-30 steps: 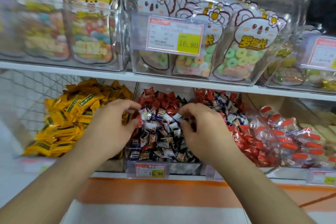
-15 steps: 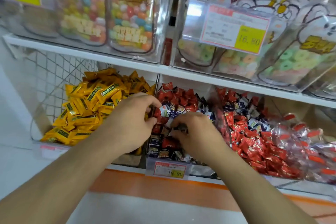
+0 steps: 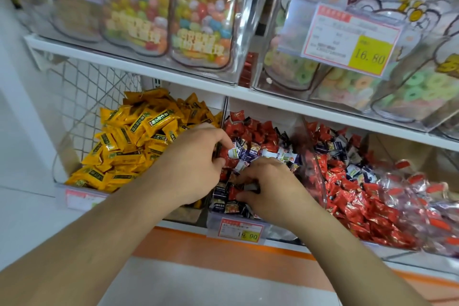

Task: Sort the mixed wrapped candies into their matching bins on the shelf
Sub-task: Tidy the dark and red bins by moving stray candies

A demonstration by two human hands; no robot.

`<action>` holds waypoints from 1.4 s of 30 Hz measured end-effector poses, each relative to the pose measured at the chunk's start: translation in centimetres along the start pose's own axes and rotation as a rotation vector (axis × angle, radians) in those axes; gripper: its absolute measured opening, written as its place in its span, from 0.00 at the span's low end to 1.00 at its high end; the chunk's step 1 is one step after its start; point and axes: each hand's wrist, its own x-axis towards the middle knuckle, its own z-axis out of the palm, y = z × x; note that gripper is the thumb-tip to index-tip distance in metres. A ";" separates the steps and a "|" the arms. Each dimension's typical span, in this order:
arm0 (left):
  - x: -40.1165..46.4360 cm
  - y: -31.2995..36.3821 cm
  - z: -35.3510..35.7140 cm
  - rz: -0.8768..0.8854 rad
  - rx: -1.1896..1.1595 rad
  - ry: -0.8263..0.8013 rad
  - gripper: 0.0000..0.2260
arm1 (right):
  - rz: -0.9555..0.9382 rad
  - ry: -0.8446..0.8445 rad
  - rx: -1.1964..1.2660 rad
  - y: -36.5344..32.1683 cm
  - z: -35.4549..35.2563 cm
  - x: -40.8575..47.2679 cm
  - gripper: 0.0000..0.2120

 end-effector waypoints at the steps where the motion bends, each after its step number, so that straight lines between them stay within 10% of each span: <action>1: 0.0 0.0 0.0 -0.002 0.002 -0.001 0.12 | 0.004 0.002 -0.003 0.1 0.2 0.1 0.10; 10: 0.1 0.3 -0.1 0.000 0.019 -0.007 0.12 | 0.068 0.023 0.132 0.0 -0.5 -0.6 0.07; 22: 0.5 3.1 1.3 0.162 0.093 0.033 0.11 | 0.375 0.574 0.213 5.6 -8.1 -7.1 0.06; 27: 0.1 3.0 0.9 0.128 0.084 0.031 0.09 | 0.535 0.457 0.076 7.7 -8.4 -8.0 0.06; 42: -1.6 0.5 -0.6 -0.007 0.111 0.065 0.15 | 0.081 0.141 0.293 -0.5 -1.3 0.8 0.12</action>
